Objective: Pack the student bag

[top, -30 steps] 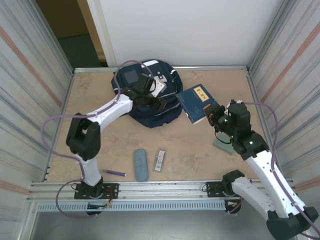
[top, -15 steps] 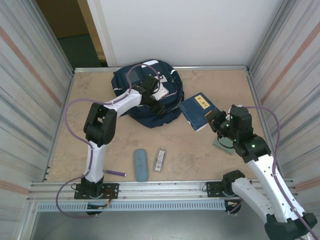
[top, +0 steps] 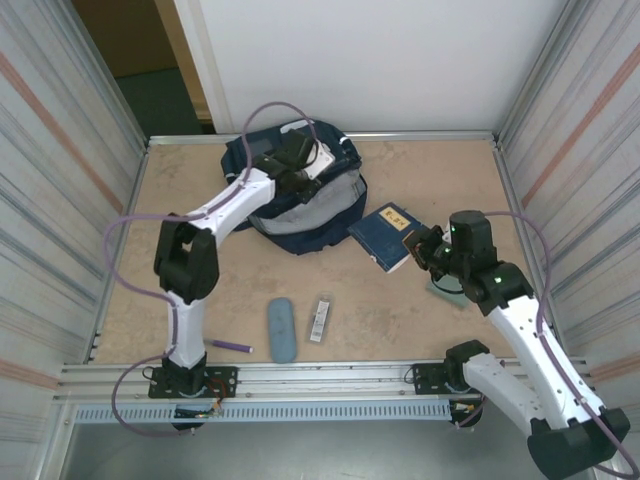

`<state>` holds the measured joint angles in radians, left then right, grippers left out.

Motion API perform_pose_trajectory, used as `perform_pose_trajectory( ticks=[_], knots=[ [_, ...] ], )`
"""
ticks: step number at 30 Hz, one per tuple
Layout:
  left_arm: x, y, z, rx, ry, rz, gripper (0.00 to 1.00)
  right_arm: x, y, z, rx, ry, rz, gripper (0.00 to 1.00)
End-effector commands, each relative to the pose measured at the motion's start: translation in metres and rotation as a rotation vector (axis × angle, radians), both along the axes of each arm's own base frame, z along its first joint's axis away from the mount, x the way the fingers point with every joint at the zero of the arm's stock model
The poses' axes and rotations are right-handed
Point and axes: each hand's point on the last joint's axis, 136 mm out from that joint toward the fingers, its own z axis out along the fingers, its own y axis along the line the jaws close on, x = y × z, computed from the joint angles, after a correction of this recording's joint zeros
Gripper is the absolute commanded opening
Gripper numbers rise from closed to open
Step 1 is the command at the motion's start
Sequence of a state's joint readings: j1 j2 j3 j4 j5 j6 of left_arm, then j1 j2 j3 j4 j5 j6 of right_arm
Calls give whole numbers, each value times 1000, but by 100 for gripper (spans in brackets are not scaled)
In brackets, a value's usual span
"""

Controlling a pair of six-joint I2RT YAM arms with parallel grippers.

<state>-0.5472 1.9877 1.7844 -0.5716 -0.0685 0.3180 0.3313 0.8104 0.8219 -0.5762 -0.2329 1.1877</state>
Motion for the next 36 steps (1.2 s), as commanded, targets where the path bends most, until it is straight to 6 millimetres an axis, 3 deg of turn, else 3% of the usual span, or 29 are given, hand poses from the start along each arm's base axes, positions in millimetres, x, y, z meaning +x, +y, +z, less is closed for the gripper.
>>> perform_pose_trajectory(
  ticks=[1,5,10,16,21,26,30,36],
  knots=[
    [3,7,106,-98,-247,21,0,5,14,7,22,-32,87,0],
    [2,11,145,-155,-333,59,0,13,33,-1,74,10,145,0],
    [-15,-6,166,-272,-324,2,0,34,74,-3,164,36,225,0],
    [-18,-12,163,-300,-296,10,0,59,105,6,170,2,254,0],
    [-26,-19,164,-359,-253,-9,0,87,109,3,132,-27,202,0],
    [-34,-26,175,-448,-214,-16,0,115,131,12,194,-69,209,0],
    [-39,-30,183,-510,-183,-3,0,142,129,-6,117,-108,86,0],
    [-52,-33,179,-594,-103,16,0,190,152,-12,68,-231,48,0]
  ],
)
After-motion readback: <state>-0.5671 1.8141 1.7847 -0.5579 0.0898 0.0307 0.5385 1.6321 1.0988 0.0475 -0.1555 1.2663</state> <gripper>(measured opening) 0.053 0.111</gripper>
